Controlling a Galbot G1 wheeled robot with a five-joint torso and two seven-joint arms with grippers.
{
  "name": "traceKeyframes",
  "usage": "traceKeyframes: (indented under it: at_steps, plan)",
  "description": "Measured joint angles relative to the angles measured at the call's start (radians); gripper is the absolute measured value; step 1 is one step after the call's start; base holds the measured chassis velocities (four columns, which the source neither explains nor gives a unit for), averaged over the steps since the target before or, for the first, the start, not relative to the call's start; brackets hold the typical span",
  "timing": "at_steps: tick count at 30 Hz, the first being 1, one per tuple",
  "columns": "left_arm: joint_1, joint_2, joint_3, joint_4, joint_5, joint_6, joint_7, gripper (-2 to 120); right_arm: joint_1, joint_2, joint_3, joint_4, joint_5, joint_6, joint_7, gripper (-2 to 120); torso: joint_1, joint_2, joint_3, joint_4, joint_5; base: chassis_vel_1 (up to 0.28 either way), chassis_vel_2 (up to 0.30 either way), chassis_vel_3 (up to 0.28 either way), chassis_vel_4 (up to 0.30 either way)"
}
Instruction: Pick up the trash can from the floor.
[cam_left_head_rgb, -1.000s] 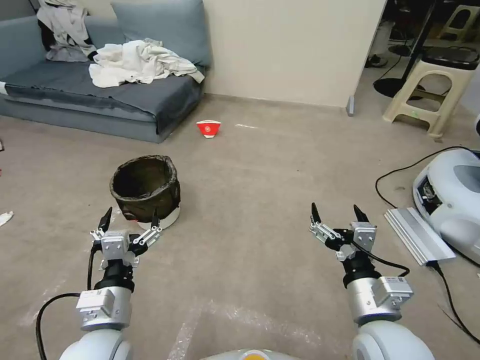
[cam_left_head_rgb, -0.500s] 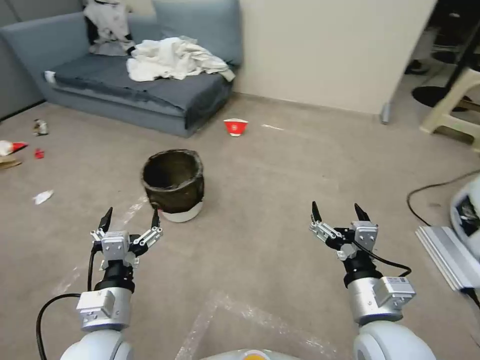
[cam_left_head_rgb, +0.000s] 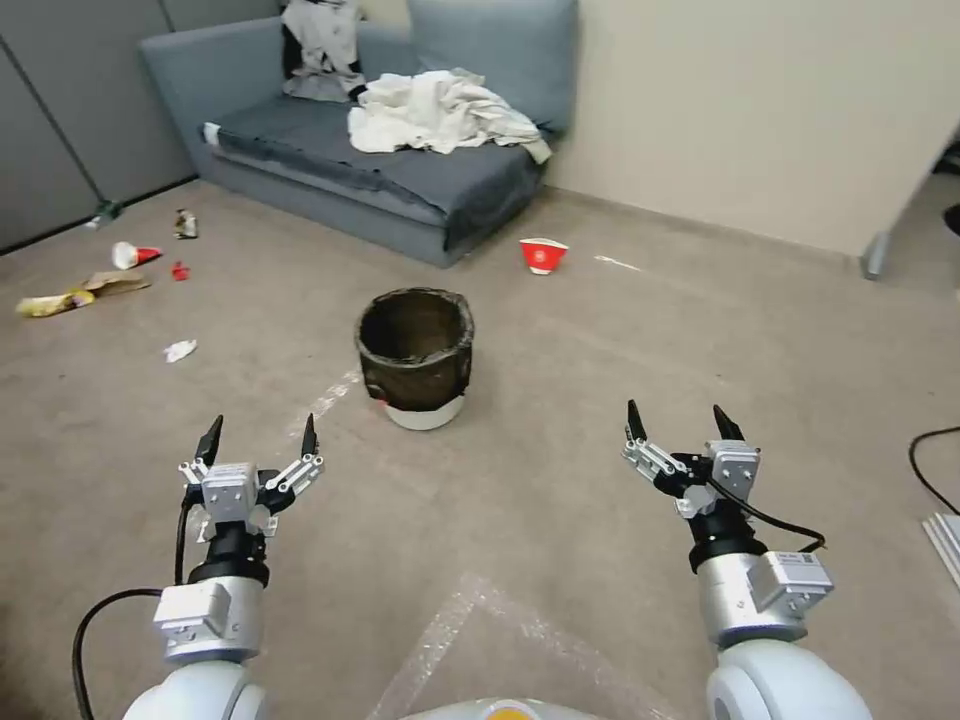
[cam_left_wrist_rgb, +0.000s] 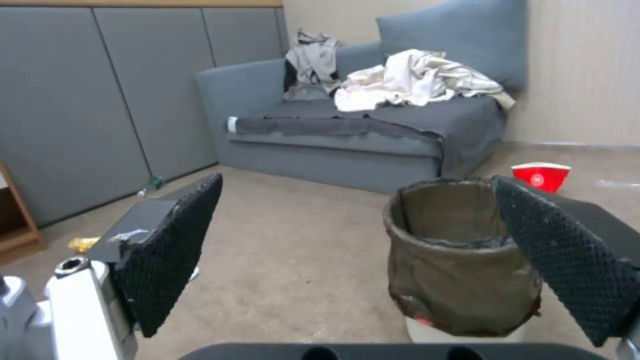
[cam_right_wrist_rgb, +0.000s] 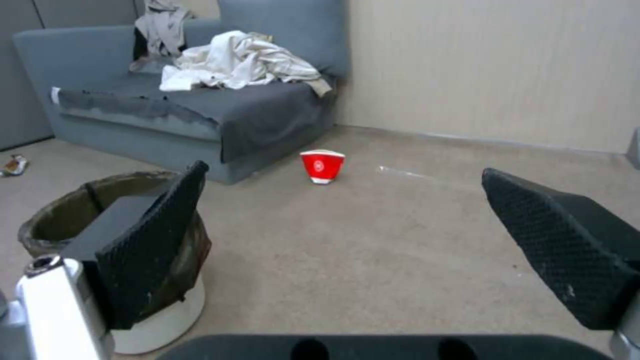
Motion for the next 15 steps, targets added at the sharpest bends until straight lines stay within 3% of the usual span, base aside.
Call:
traceKeyframes:
  at_steps: [7, 15]
  plan:
    - [0.001, -0.003, -0.002, -0.001, 0.000, -0.001, -0.002, 100, 0.005, -0.001, -0.001, -0.004, 0.001, 0.000, 0.000, 100, 0.000, 0.000, 0.000, 0.0003, 0.0000, -0.048, 0.042, 0.047, -0.044]
    - [-0.001, -0.005, -0.001, -0.001, 0.001, -0.001, -0.002, 100, 0.006, -0.002, 0.000, -0.006, 0.001, 0.000, -0.005, 100, 0.000, 0.000, 0.000, 0.0002, -0.0003, -0.179, 0.167, 0.188, -0.177]
